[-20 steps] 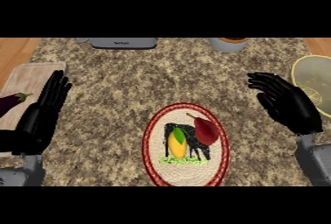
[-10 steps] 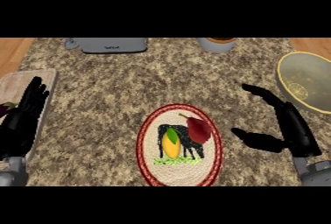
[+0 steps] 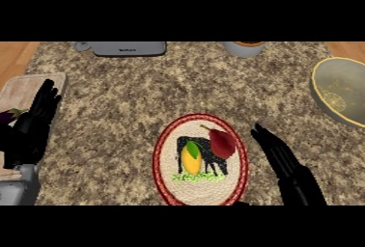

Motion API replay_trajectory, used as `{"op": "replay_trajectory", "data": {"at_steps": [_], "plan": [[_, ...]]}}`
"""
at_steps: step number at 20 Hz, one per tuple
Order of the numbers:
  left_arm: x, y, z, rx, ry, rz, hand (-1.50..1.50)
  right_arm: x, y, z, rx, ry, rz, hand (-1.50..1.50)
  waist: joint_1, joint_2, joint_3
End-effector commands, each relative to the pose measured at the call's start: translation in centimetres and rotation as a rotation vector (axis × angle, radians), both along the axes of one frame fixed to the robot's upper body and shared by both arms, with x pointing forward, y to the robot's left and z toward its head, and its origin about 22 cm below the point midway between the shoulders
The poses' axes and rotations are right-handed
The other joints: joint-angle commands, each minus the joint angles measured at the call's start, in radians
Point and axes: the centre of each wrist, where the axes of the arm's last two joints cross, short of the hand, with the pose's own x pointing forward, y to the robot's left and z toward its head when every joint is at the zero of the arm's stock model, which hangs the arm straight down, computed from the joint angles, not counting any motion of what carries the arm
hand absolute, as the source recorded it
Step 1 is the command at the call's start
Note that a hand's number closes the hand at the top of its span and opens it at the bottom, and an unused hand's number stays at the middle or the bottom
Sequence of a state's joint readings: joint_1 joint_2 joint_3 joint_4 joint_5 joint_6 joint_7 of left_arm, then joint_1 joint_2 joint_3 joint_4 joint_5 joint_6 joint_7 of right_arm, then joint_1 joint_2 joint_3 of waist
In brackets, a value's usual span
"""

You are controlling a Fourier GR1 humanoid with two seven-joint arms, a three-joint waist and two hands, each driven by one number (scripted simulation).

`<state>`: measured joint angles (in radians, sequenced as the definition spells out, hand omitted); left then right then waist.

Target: Pick the lemon from the placemat and place it in the bowl

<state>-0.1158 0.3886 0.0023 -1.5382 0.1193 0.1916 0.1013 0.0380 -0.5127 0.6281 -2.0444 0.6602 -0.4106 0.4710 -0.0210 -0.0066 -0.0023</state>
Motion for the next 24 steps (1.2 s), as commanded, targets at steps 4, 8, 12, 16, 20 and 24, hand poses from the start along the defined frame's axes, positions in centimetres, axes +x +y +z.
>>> {"op": "replay_trajectory", "data": {"at_steps": [4,8,12,16,20,24], "plan": [[1.1,-0.7,1.4,0.011,0.001,-0.007,0.0,0.3,3.4,5.3,-0.081,0.011,-0.028,-1.5,0.022,0.005,0.002],[0.2,0.6,1.5,-0.003,0.009,-0.029,0.0,4.5,4.3,8.2,-0.177,0.121,0.003,-1.5,0.038,0.007,0.001],[1.0,-0.5,0.6,0.006,-0.018,-0.02,0.0,6.2,6.6,7.8,-0.363,0.283,0.048,-1.5,0.043,0.009,0.0],[1.6,-0.9,-0.5,0.011,-0.006,-0.024,0.0,8.7,7.4,7.6,-0.404,0.409,0.083,-1.5,0.028,0.011,0.001],[0.5,-0.1,0.3,0.009,-0.016,-0.029,0.0,10.7,8.4,5.8,-0.441,0.528,0.119,-1.5,0.037,0.008,0.002],[1.8,-1.2,0.3,0.018,-0.016,-0.007,0.0,11.9,10.6,5.5,-0.498,0.621,0.185,-1.5,0.03,0.009,0.002]]}}
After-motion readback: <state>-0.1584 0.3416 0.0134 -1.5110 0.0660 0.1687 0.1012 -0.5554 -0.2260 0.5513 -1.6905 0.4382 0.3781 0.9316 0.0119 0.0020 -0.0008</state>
